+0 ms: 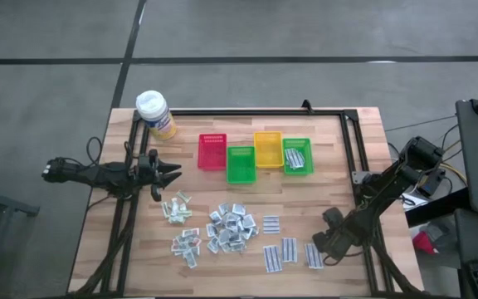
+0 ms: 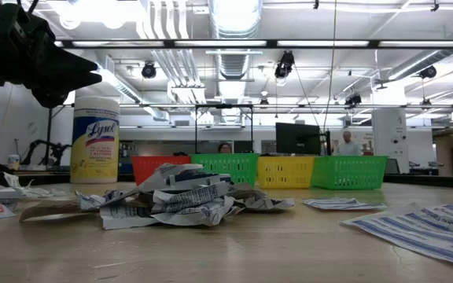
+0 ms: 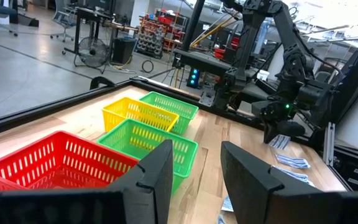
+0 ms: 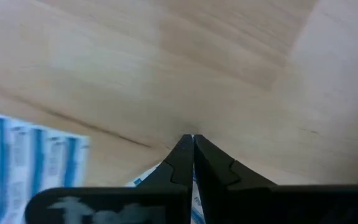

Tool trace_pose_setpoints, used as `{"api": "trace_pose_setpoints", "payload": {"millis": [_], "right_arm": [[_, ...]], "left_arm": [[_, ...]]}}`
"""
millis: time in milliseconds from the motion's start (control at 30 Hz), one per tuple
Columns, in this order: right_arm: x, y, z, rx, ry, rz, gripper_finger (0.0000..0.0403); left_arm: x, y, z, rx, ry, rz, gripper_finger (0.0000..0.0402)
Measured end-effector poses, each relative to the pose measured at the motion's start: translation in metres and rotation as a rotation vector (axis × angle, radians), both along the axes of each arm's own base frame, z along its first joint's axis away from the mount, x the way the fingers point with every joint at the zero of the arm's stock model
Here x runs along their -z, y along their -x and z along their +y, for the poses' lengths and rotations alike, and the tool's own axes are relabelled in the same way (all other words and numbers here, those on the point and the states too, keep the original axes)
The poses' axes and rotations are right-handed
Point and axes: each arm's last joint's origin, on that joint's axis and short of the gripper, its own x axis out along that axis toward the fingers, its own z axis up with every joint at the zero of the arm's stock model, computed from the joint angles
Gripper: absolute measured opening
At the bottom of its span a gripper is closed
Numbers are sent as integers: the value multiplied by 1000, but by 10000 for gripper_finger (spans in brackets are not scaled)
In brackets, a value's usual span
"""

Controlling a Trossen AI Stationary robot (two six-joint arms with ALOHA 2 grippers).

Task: Pick & Place First Aid Supplies
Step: Put the blue bandage into the right green basket

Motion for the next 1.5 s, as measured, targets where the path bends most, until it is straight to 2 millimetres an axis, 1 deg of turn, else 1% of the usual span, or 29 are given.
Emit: {"api": "trace_pose_setpoints", "payload": {"millis": [300,533,767,933,1067,1267,1500], "right_arm": [[-25,-11,5,-1,40,-179,8],[-41,-15,3,-36,102,-330,8],[-67,-13,-8,-97,178,-552,8],[-91,-10,-18,-108,269,-759,8],[-108,-6,-28,-103,354,-892,8],[-126,2,-41,-82,479,-1011,8],[-139,8,-53,-30,681,-1106,8]], "left_arm": [[1,-1,0,0,-2,9,131],[1,-1,0,0,-4,19,131],[2,-2,0,0,-6,26,131],[2,-2,0,0,-7,31,131],[3,-2,0,0,-8,33,131],[3,-2,0,0,-8,34,131],[3,-2,0,0,-12,35,131]]}}
